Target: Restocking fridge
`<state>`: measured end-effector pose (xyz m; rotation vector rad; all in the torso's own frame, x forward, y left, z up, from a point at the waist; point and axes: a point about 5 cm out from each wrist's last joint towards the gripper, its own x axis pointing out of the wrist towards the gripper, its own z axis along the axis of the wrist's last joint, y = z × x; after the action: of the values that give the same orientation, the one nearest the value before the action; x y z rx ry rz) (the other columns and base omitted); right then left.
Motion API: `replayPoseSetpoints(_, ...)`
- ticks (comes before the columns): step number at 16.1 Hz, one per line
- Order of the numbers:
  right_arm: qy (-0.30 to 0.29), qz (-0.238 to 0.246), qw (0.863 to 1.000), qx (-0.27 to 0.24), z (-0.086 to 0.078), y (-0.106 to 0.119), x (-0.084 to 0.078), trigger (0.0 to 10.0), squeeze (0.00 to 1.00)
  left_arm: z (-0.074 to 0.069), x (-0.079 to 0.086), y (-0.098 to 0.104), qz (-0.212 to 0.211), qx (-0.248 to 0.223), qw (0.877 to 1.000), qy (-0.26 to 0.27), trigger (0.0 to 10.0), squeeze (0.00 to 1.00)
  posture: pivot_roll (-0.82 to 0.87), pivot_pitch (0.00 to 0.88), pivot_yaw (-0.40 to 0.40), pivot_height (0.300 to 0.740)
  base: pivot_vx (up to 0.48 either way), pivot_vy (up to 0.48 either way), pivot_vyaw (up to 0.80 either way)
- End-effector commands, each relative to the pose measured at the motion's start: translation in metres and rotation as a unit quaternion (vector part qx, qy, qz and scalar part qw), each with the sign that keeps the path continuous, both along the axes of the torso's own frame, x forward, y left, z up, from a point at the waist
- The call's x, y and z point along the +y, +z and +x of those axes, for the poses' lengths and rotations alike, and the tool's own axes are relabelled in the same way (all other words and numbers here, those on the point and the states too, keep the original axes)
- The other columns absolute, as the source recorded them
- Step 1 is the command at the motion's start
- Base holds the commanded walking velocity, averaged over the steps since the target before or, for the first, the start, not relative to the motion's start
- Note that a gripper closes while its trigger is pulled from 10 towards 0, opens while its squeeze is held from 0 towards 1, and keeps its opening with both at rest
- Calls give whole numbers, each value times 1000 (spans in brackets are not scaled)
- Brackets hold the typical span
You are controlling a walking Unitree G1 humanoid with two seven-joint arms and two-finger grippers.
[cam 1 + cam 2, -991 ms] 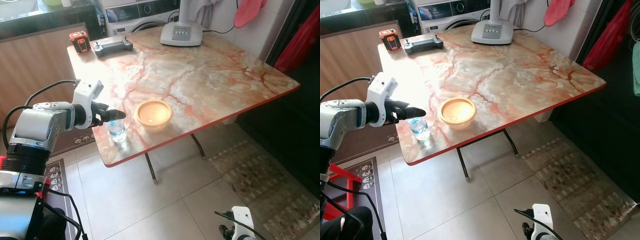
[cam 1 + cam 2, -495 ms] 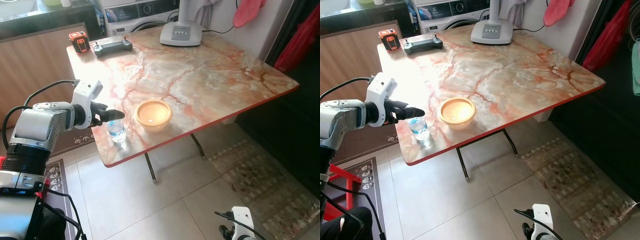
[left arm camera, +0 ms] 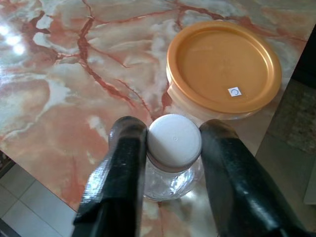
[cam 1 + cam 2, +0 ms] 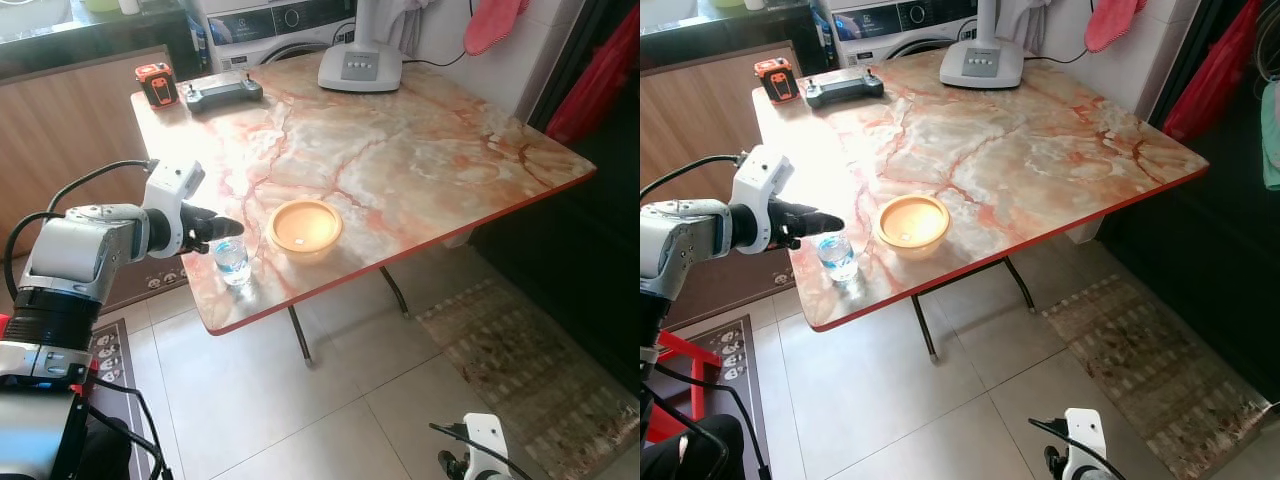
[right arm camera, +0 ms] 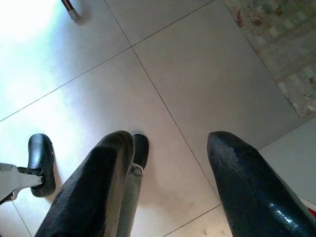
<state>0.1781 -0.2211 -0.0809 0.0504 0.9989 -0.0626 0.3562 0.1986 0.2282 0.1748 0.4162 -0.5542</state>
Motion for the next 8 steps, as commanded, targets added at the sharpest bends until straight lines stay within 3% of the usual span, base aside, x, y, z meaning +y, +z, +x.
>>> replayPoseSetpoints(1,-8,4,1000,13,-7,-3,-2,10000,0,-1,6,-4,6,3,1000,13,0,0,133,76,1,740,0,0,0)
replayPoseSetpoints(8,-8,7,1000,13,-7,-3,-1,10000,0,-1,14,-9,12,0,999,43,0,0,135,80,-1,740,0,0,0)
